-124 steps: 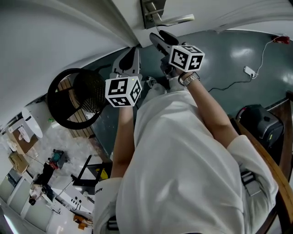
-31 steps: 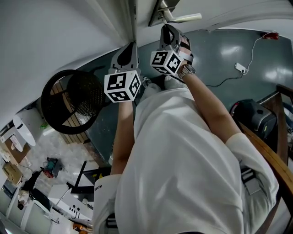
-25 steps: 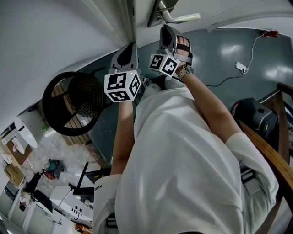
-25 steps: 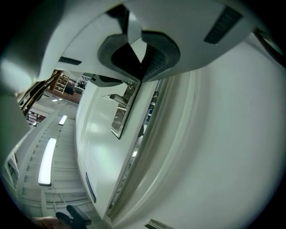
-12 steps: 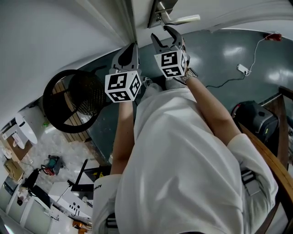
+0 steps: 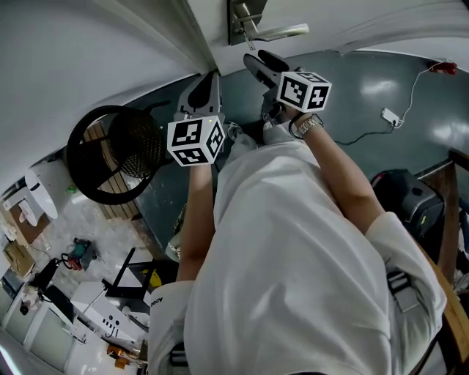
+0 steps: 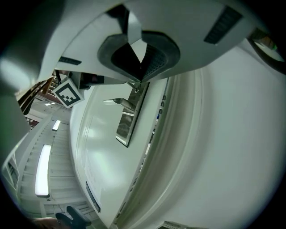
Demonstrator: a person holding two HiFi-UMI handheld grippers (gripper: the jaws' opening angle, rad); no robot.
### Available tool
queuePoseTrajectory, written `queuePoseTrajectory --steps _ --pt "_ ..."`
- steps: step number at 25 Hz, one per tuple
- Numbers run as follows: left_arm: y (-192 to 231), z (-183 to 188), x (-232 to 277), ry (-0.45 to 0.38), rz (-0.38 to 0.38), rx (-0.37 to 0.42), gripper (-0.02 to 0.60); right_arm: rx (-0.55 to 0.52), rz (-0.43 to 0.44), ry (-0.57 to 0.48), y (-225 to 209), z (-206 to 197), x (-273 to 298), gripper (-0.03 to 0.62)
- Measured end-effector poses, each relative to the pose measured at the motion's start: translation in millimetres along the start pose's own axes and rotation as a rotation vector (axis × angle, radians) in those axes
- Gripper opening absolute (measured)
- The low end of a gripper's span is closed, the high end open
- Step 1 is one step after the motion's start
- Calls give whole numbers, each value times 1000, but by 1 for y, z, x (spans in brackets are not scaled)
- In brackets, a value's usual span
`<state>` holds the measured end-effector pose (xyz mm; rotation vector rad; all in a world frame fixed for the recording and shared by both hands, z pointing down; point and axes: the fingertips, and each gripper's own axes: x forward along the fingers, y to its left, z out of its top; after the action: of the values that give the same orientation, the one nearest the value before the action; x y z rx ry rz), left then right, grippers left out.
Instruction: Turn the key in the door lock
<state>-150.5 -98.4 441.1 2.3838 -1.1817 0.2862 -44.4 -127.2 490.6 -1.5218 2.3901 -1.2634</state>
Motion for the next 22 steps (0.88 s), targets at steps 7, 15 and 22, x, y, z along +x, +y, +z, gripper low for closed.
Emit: queuePoseTrajectory --steps 7,15,22 --pt "-10 -1 2 8 102 -10 9 456 258 -19 -12 14 7 210" --pt "-25 -5 -8 8 203 -7 9 592 357 6 -18 8 19 204" --pt "-35 -13 -9 25 248 -1 9 774 494 20 -12 2 26 83"
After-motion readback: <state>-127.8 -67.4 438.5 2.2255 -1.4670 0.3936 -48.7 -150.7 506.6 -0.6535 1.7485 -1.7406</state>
